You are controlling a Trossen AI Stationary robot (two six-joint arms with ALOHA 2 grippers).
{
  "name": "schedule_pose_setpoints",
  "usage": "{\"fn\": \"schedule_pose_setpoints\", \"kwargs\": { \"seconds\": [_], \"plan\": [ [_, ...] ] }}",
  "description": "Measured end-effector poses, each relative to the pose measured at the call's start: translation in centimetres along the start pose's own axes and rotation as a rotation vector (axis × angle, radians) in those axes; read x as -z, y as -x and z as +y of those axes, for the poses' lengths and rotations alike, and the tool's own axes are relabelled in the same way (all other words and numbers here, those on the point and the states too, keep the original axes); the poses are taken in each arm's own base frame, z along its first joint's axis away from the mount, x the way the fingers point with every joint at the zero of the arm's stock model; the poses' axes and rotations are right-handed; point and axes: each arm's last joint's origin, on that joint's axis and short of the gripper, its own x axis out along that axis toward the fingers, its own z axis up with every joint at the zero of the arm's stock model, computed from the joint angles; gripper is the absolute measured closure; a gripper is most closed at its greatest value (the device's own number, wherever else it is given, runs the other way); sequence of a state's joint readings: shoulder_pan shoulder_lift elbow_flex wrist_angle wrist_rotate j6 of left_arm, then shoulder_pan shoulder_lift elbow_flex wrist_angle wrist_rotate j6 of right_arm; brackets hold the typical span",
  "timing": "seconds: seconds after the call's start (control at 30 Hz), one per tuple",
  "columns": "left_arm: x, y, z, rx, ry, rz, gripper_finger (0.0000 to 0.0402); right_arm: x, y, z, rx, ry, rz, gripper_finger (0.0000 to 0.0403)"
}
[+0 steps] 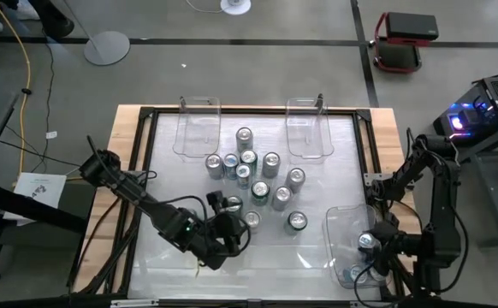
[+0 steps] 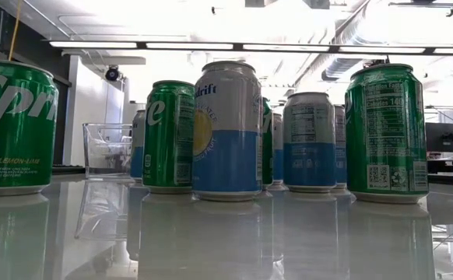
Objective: Sort soda cans
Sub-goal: Put the blue soda can into the bottom right transparent bin
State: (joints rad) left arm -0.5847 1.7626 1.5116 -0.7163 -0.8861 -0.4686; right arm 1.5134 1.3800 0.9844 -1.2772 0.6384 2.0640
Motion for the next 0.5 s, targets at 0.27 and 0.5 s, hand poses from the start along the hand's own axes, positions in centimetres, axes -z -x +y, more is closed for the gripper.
{"fn": "schedule_pose_setpoints", "kwargs": {
  "seconds": [0.27, 0.5],
  "plan": [
    [-0.20, -0.44, 0.24, 0.017, 0.016, 0.011, 0.0085, 0.34, 0.05, 0.19, 0.001, 0.011, 0.067, 0.0178],
    [-0.19, -0.42, 0.22, 0.020, 0.011, 0.012, 0.0085, 0.51, 0.11, 0.25, 0.013, -0.016, 0.114, 0.0146]
  ]
}}
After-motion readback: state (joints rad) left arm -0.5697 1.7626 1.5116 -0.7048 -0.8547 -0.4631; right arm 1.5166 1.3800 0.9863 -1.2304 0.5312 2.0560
